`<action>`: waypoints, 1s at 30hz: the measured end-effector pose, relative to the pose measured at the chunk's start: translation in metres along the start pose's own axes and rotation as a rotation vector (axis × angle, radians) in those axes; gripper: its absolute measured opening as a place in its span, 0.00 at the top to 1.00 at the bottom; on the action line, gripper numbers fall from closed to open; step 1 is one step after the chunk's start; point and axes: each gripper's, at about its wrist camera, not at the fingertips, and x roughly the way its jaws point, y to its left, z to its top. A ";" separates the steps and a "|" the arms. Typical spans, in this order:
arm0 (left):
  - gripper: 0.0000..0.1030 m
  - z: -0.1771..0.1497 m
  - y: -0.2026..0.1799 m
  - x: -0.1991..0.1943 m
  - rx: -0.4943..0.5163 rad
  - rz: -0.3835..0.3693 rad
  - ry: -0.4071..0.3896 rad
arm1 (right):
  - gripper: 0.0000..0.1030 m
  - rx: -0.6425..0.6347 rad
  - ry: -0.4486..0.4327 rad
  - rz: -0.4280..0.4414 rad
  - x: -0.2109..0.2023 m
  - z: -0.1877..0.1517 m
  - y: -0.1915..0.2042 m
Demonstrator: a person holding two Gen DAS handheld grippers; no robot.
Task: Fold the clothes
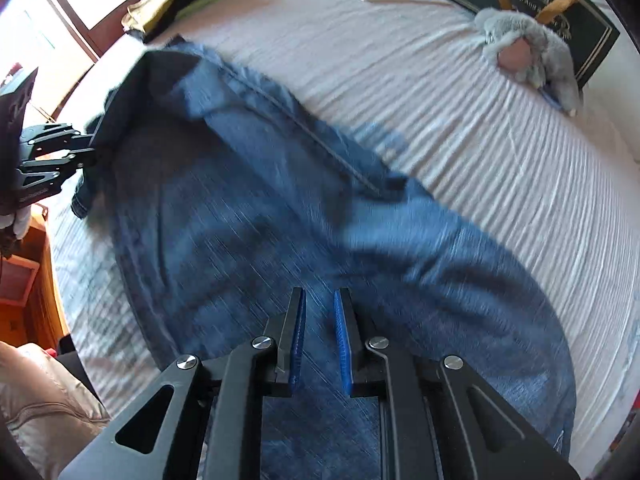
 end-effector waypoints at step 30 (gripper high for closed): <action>0.96 0.053 0.085 -0.062 -0.154 0.277 -0.105 | 0.65 0.285 -0.040 -0.003 -0.029 -0.069 -0.059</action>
